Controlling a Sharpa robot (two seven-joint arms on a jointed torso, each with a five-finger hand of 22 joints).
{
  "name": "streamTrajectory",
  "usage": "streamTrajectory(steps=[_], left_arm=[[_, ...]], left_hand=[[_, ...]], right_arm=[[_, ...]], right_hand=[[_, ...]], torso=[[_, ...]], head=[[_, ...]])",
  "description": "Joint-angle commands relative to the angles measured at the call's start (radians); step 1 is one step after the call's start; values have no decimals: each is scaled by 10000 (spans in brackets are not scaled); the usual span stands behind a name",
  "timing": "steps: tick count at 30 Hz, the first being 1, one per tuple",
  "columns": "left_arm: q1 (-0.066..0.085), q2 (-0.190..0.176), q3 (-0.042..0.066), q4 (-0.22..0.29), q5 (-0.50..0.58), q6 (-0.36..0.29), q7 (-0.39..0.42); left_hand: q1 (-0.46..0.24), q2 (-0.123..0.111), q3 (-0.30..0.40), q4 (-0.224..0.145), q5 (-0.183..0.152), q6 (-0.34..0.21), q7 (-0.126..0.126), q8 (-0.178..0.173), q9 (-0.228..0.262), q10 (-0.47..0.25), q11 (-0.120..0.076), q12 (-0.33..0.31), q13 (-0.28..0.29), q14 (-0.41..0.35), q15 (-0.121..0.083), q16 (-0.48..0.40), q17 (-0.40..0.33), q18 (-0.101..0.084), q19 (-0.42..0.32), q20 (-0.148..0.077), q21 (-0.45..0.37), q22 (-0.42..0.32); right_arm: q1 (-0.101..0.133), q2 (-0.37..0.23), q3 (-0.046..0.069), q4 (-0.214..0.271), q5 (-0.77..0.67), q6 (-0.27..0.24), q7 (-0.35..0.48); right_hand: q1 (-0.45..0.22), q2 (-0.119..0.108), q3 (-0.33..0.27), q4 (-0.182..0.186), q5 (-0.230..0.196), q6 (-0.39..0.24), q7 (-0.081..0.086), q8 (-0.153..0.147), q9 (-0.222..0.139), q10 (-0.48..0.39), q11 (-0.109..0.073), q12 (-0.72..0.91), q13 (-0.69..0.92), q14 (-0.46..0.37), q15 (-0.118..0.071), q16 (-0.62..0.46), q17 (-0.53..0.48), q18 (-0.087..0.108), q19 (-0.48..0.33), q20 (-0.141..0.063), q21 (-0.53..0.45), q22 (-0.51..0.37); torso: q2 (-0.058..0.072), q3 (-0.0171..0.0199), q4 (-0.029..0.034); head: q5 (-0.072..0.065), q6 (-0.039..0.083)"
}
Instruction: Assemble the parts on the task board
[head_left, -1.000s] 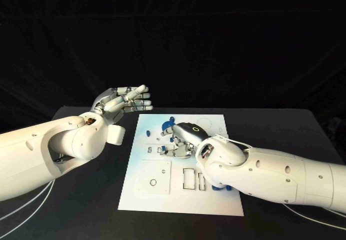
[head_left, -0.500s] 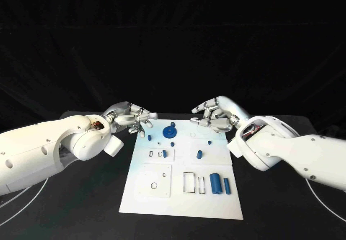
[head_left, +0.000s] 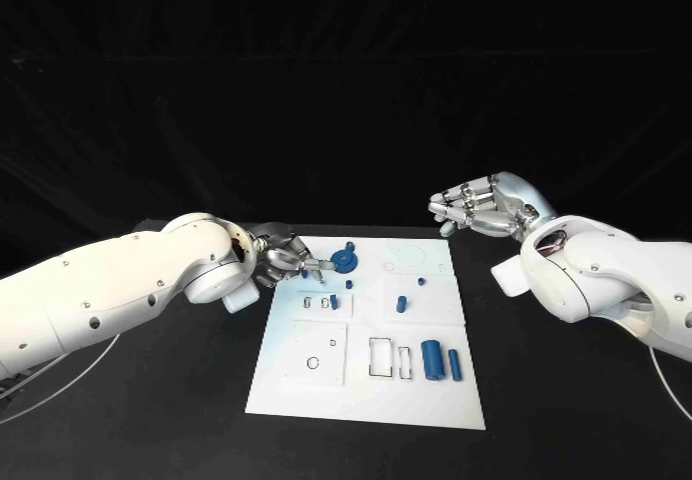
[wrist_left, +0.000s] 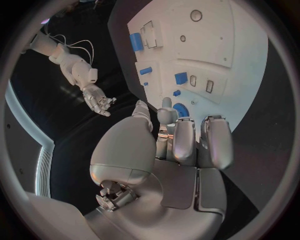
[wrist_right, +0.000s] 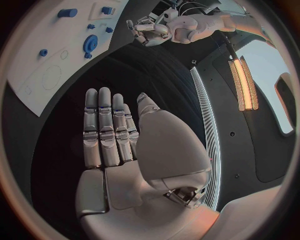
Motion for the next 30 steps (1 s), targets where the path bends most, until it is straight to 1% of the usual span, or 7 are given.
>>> streamTrajectory(steps=[1,2,7,13,19,23,30], left_arm=[[15,203,-5,-34,-1474,689,-1543],[16,271,-7,-43,-1562,732,-1679],[24,570,-11,-135,-1878,1075,-2195],[26,920,-66,-380,-2182,1472,-2466],[27,1256,-112,-626,-2397,1558,-2613],[27,1378,-119,-737,-2432,1640,-2651],[26,1484,-122,-831,-2488,1878,-2680]], left_hand=[[83,161,-136,11,9,-104,-13,295,319,42,-56,704,751,156,-118,28,48,-186,269,-36,443,765],[105,186,-184,8,8,-139,-35,401,439,70,-60,884,940,157,-141,23,60,-201,302,-47,500,856],[60,233,-372,12,13,-292,-58,715,820,90,-101,1240,1322,163,-168,5,97,-240,375,-71,633,1083],[-709,222,-896,31,14,-507,-83,1053,1280,-20,-117,1270,1361,169,-180,-23,134,-252,380,-80,685,1171],[-787,177,-1006,27,16,-606,-89,1186,1480,-53,-122,1275,1369,170,-183,-40,146,-268,404,-80,734,1268],[-735,206,-1005,12,16,-652,-93,1248,1575,-73,-124,1264,1358,171,-184,-47,152,-275,413,-80,754,1307],[-559,245,-1006,-8,17,-782,-89,1370,1785,-136,-120,1214,1309,173,-181,-64,166,-288,430,-77,797,1387]], right_arm=[[13,-1,1,-60,635,404,652],[14,2,-1,-83,626,408,672],[15,37,-13,-190,577,367,712],[12,78,-26,-261,551,299,715],[12,103,-31,-299,536,257,665],[11,125,-34,-313,534,260,638],[8,131,-38,-324,533,270,563]], right_hand=[[116,10,-67,-116,-23,24,49,-190,-11,234,116,-493,-615,158,56,-610,-600,89,212,111,-522,-746],[95,92,-64,-111,6,85,62,-211,0,230,113,-648,-787,268,70,-735,-752,65,342,111,-621,-945],[57,52,-178,-193,6,87,140,-279,-5,323,145,-907,-1166,513,101,-1052,-1133,72,646,96,-862,-1468],[32,46,-254,-259,40,127,196,-265,2,193,217,-954,-1350,424,179,-1221,-1354,65,628,161,-1047,-1767],[-10,28,-330,-301,66,88,243,-279,-5,85,268,-954,-1452,326,228,-1237,-1495,63,601,208,-1156,-1952],[-24,25,-359,-320,76,63,270,-284,-8,43,292,-952,-1487,285,248,-1238,-1548,63,590,226,-1194,-2020],[-77,29,-431,-354,113,20,344,-282,-11,-54,353,-948,-1556,192,297,-1236,-1656,61,560,270,-1274,-2163]], torso=[[-40,6,-2],[-36,9,-2],[-7,16,-17],[-1,12,-14],[-4,9,-9],[14,24,-36],[12,23,-6]], head=[[41,-72],[43,-86],[71,-65],[67,-98],[20,-136],[16,-134],[-54,-123]])
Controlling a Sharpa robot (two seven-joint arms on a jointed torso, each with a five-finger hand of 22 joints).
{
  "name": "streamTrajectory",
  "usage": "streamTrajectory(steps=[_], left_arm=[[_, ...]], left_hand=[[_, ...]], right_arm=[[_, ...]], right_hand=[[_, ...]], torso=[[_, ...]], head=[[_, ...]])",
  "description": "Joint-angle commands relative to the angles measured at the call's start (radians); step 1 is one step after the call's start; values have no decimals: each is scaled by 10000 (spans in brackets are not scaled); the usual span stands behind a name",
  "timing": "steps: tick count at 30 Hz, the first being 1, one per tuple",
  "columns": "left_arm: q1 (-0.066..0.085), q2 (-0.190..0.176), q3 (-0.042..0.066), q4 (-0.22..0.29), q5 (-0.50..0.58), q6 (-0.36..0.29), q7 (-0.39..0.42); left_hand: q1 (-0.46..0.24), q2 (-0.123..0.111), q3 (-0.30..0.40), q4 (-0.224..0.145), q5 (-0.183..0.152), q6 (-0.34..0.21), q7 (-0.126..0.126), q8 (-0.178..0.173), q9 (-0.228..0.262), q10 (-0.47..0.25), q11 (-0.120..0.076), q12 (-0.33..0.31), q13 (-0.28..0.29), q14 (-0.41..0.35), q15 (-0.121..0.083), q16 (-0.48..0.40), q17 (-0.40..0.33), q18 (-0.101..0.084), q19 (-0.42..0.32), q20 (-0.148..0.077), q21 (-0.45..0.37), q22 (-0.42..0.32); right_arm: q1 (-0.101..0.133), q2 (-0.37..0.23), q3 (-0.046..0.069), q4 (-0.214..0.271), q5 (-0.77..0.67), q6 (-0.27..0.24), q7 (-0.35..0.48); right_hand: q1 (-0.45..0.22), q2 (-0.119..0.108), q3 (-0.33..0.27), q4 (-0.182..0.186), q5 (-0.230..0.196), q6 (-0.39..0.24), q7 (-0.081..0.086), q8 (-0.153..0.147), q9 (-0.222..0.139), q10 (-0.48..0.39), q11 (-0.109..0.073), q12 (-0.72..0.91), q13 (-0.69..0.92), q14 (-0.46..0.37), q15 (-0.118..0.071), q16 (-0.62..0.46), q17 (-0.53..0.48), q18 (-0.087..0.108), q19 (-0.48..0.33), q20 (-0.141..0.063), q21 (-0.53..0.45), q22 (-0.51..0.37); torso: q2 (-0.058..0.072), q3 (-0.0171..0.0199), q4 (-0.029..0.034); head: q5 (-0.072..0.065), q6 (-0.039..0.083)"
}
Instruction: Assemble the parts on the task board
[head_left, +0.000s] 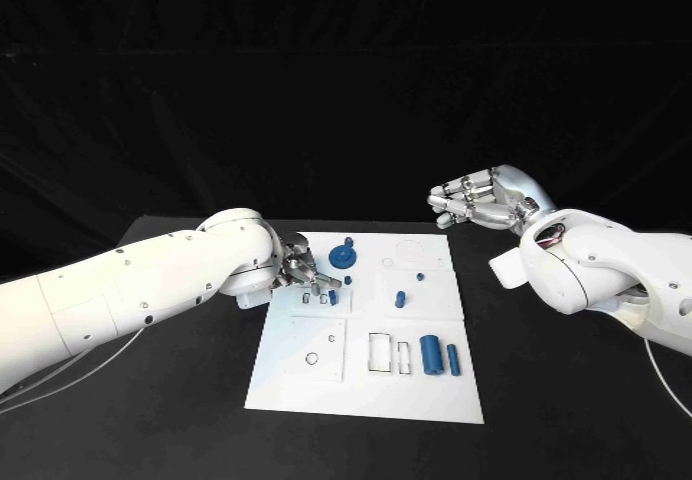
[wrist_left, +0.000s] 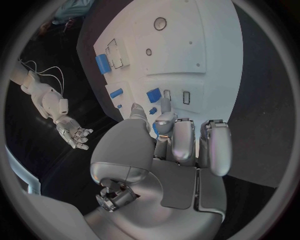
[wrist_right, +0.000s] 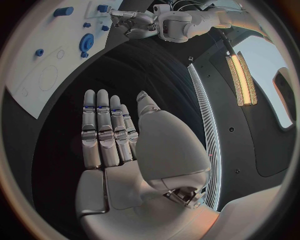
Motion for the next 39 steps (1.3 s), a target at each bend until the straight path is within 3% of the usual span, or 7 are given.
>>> streamTrajectory(steps=[1,17,39], left_arm=[[11,73,1,-43,-207,424,-132],[8,459,-1,-505,-128,650,-128],[4,812,-5,-912,197,754,-108]], left_hand=[[105,22,-51,-32,16,-103,6,44,34,-72,-13,-35,-36,175,-75,-66,9,-141,290,-41,47,625],[362,-12,-49,-58,16,-259,20,161,265,-216,0,-228,-237,178,-63,-88,24,-154,303,-29,88,704],[562,142,59,-45,18,-352,22,260,455,-248,3,-274,-286,183,-58,-100,45,-158,302,-19,107,740]], right_arm=[[2,12,1,-8,12,71,19],[-16,124,-27,-68,-43,131,-91],[-26,171,-34,-87,-187,187,-152]], right_hand=[[-131,-21,-67,14,74,-27,62,-35,-12,-75,23,-37,-17,-74,14,-46,-29,63,-8,72,-69,-35],[-190,6,-197,-104,197,-232,154,-43,-24,-287,116,-25,-134,-269,102,-39,-235,64,-87,158,-205,-310],[-188,19,-217,-142,269,-258,165,-35,-21,-326,128,-22,-158,-306,117,-39,-280,65,-106,173,-229,-374]], torso=[[2,11,11],[14,17,8],[16,15,18]], head=[[-14,8],[4,-74],[-17,-109]])
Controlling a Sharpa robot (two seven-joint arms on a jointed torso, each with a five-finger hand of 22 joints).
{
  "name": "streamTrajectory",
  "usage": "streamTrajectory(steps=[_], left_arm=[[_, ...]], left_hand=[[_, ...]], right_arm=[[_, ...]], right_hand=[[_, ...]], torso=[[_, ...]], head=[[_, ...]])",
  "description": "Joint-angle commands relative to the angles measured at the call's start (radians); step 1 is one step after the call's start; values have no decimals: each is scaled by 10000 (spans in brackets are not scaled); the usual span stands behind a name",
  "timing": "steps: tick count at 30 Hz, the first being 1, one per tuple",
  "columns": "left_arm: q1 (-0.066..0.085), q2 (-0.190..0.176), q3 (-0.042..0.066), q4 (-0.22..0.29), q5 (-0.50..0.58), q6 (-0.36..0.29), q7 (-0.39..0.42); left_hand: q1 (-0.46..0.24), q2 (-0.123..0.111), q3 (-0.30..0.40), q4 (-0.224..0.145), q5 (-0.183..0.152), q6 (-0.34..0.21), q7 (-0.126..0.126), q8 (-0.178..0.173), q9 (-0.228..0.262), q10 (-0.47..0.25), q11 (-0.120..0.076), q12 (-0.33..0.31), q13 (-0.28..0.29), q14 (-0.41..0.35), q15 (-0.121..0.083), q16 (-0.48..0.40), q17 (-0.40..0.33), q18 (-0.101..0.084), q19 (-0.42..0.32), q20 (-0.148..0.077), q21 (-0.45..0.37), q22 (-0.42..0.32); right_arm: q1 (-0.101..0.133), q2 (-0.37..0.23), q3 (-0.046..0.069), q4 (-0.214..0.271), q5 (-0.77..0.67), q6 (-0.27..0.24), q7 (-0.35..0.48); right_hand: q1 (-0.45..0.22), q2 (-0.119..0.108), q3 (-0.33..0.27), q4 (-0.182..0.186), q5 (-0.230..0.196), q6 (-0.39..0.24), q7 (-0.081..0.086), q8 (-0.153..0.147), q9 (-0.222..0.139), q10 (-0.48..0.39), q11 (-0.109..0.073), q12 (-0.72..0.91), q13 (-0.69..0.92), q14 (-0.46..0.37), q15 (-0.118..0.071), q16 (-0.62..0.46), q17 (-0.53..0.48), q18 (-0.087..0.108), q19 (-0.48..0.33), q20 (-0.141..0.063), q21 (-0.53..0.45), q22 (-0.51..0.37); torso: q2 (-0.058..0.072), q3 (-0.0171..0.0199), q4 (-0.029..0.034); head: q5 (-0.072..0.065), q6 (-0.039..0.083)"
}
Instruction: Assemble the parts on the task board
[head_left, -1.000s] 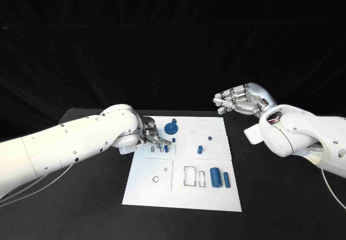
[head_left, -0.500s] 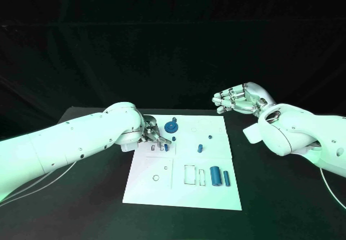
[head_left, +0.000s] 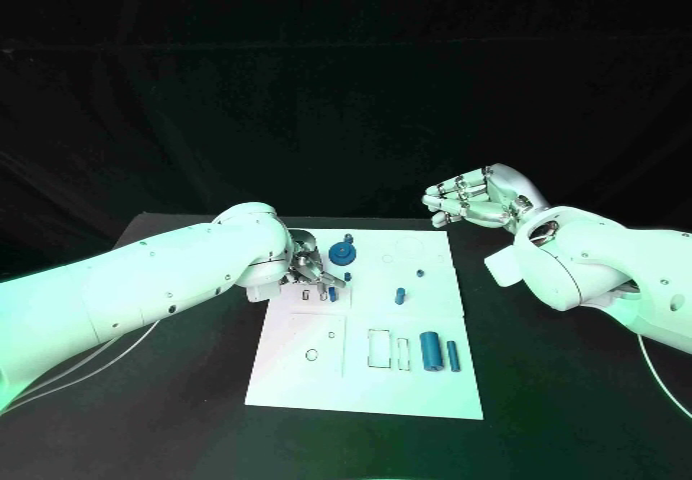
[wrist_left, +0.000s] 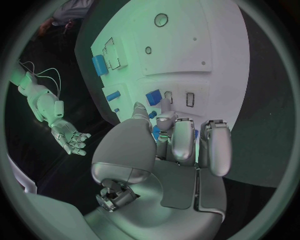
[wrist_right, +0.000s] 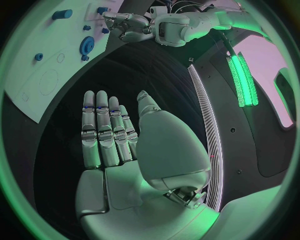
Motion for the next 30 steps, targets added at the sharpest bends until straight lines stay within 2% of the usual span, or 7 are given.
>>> streamTrajectory(steps=[1,13,16,30], left_arm=[[6,47,-1,-58,188,239,5],[2,227,-12,-305,232,422,5],[1,251,-16,-336,253,465,4],[0,281,-20,-389,458,512,92]], left_hand=[[124,20,60,10,18,-69,23,39,20,-51,-16,-61,-8,184,-59,-50,11,-160,306,-19,60,751],[400,78,224,-37,19,-153,21,119,192,-50,-19,-68,-18,188,-60,-65,28,-163,305,-17,75,781],[409,76,230,-38,19,-156,21,122,198,-53,-19,-73,-23,188,-60,-68,27,-166,310,-17,82,794],[506,69,303,-50,19,-164,14,166,273,-36,-24,-61,-16,189,-60,-74,33,-189,353,-13,139,910]], right_arm=[[-8,12,0,-6,-137,113,-6],[-14,43,-3,-22,-146,130,-4],[-15,44,-3,-26,-147,142,-10],[-23,62,-9,-65,-260,297,-27]], right_hand=[[-93,1,-37,-18,35,-81,-10,-36,-8,-56,5,-23,-16,-73,29,-40,-16,66,-17,86,-55,-10],[-88,20,-42,-39,99,-82,-10,-26,-3,-65,5,-15,-27,-83,33,-35,-40,68,-22,92,-64,-47],[-88,20,-42,-39,99,-82,-10,-26,-3,-65,5,-15,-27,-83,33,-35,-40,68,-22,92,-64,-47],[-142,17,-87,-45,185,-91,-2,-19,1,-89,17,-9,-48,-113,45,-35,-82,67,-36,105,-80,-110]], torso=[[6,3,8],[8,5,-8],[8,7,13],[2,7,14]], head=[[-3,-8],[16,-47],[-1,-59],[21,-106]])
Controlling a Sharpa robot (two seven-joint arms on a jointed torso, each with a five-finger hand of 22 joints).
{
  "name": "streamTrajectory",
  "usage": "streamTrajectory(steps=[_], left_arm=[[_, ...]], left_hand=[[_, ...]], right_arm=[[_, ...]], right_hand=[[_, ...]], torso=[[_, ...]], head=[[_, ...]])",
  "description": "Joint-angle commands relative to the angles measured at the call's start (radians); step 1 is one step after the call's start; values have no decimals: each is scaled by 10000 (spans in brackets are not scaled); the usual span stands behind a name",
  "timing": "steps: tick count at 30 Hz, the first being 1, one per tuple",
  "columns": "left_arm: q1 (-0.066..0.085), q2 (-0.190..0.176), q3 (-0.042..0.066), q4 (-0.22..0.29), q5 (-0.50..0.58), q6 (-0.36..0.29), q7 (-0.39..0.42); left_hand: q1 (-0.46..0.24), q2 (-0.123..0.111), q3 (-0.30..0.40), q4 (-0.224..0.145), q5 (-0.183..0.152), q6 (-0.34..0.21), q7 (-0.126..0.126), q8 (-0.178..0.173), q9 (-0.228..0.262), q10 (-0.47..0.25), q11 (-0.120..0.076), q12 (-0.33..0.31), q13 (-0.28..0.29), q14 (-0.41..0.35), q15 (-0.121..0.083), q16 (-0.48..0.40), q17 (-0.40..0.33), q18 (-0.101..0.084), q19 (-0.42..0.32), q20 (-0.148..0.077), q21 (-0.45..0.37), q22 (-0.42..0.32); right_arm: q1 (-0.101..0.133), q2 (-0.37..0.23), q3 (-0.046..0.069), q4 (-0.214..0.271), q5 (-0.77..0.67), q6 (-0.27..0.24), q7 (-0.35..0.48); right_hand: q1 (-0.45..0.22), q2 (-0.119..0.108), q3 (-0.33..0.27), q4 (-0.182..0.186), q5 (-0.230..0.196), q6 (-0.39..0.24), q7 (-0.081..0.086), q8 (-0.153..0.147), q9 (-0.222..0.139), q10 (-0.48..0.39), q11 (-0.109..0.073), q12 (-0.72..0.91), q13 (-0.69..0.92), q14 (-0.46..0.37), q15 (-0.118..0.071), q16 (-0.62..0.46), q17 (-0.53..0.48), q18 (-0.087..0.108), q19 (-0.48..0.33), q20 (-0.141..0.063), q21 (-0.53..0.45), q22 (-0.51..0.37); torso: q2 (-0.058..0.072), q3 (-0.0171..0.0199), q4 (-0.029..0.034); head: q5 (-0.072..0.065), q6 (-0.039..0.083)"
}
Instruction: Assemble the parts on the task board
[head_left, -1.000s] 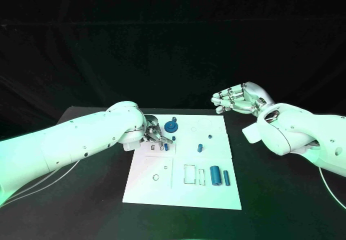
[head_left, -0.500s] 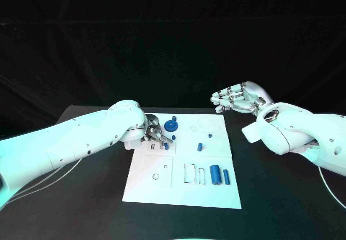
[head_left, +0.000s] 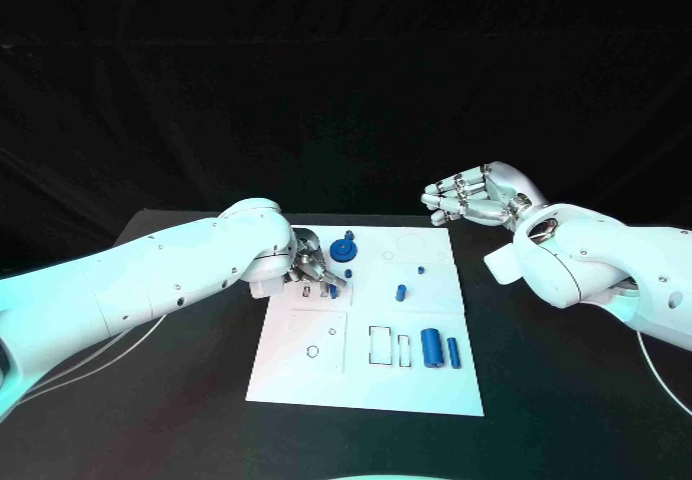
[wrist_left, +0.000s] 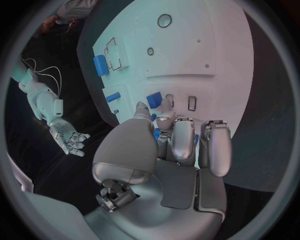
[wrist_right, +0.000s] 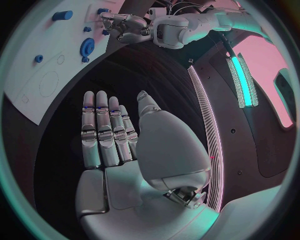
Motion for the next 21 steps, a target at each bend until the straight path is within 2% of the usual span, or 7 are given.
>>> streamTrajectory(steps=[1,14,16,17,21], left_arm=[[4,26,0,-24,173,227,94],[4,56,-2,-87,187,295,177],[4,55,-2,-92,194,293,209],[4,56,-2,-95,199,282,223],[4,68,-2,-110,214,273,287]], left_hand=[[124,15,88,3,20,-54,-23,59,27,-31,-26,5,15,189,-61,-36,11,-189,353,-13,60,913],[505,110,432,-78,24,-104,-46,165,235,22,-48,56,55,196,-78,-49,37,-197,360,-18,94,974],[669,164,587,-133,25,-133,-55,175,278,16,-56,45,46,196,-85,-56,40,-198,360,-21,99,984],[786,204,693,-180,26,-152,-63,177,298,9,-64,34,35,196,-91,-60,41,-198,356,-24,99,983],[1399,336,1232,-463,30,-261,-100,154,372,-51,-102,-47,-30,192,-120,-82,42,-189,331,-45,85,953]], right_arm=[[-8,-3,-1,-17,-188,208,1],[-14,15,-7,-48,-269,282,-23],[-18,18,-8,-61,-271,285,-20],[-20,20,-9,-67,-271,285,-20],[-26,33,-10,-100,-269,283,-26]], right_hand=[[-140,14,-60,-18,29,-91,-2,-20,1,-88,15,-10,-9,-78,9,-36,-15,68,0,69,-38,-19],[-140,33,-62,-30,100,-86,-6,-12,5,-91,12,-4,-18,-90,10,-34,-35,68,-7,75,-44,-50],[-84,82,-24,-89,670,-88,-16,-7,9,-100,3,5,-52,-100,6,-23,-92,74,-1,73,-45,-144],[-81,88,-15,-98,817,-88,-19,-5,10,-102,3,7,-65,-100,5,-21,-111,73,3,73,-43,-176],[-79,91,-7,-108,939,-91,-18,-6,10,-103,-2,9,-79,-99,4,-19,-132,73,9,73,-40,-212]], torso=[[2,-2,6],[10,3,-1],[9,5,-2],[9,6,3],[8,5,5]], head=[[1,-20],[42,-5],[48,-6],[45,-22],[53,-32]])
